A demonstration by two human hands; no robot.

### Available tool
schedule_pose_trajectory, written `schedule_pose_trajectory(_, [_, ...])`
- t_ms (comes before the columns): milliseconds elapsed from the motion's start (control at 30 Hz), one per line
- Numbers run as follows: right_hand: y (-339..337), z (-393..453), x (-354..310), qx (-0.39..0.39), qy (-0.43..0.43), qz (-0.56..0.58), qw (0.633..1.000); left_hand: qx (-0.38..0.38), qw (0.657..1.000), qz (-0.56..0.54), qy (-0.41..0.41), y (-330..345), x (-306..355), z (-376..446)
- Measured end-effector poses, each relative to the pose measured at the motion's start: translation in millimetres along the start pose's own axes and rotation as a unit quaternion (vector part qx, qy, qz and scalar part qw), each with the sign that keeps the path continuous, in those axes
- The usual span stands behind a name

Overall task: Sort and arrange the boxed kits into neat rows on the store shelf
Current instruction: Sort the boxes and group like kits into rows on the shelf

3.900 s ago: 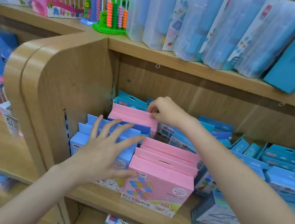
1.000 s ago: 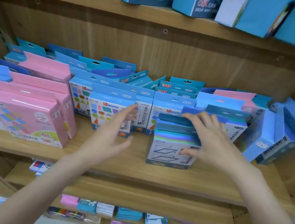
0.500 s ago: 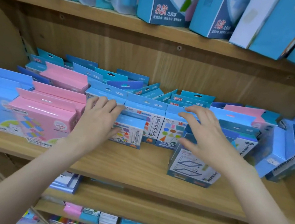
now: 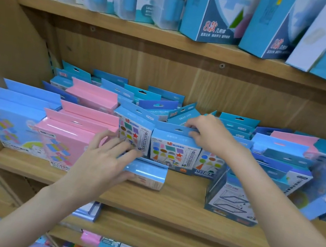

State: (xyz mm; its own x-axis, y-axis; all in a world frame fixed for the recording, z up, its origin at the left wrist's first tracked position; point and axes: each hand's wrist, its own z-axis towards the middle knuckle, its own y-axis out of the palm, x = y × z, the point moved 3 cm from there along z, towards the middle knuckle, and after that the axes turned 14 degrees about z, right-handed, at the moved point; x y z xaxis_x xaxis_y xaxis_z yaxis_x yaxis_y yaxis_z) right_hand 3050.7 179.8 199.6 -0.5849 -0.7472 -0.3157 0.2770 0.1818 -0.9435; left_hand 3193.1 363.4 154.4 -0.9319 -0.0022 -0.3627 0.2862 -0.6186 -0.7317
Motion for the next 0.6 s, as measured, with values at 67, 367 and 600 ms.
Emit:
schedule_pose_trajectory(67, [1, -6, -7, -0.015, -0.012, 0.031, 0.999, -0.003, 1.000, -0.021, -0.019, 7, -4, 0])
schedule_pose_trajectory(367, [-9, -3, -27, -0.172, -0.005, 0.249, 0.953, -0.088, 0.995, -0.054, 0.010, 22, -14, 19])
schedule_pose_trajectory(600, [13, 60, -60, -0.121, 0.009, 0.220, 0.968, -0.084, 0.994, -0.076, 0.000, 19, -14, 15])
